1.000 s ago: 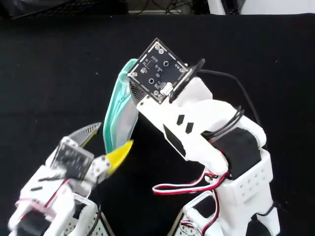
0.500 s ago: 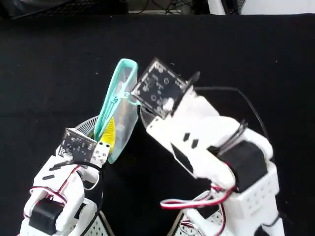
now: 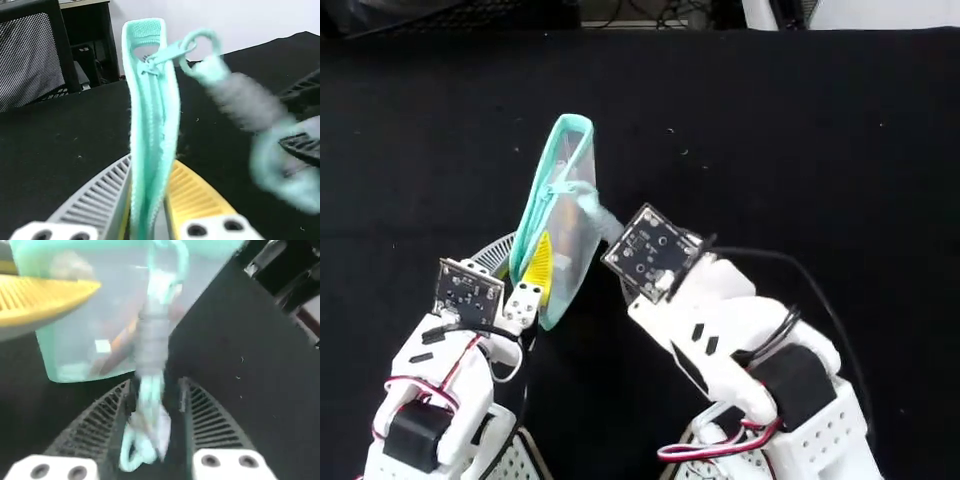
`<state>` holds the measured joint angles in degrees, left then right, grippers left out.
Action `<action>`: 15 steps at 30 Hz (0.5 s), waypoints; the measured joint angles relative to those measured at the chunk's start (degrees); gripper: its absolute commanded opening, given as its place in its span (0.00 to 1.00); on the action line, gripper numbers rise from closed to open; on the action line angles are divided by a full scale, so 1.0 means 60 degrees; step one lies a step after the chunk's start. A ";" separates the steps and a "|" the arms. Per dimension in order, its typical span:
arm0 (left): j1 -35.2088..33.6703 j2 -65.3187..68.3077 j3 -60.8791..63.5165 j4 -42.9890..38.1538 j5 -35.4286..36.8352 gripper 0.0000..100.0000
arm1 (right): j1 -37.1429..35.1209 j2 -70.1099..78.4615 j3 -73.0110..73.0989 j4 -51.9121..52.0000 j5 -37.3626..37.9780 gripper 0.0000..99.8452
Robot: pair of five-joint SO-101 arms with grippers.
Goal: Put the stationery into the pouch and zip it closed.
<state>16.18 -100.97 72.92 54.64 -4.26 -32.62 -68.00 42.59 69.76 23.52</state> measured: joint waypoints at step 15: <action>0.0029 0.0000 0.0044 -0.0015 0.0000 0.05 | -0.1304 -0.0044 0.0132 -0.1700 -0.1187 0.22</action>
<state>16.35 -100.97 73.19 54.55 -4.26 -40.44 -68.26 43.38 59.56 16.40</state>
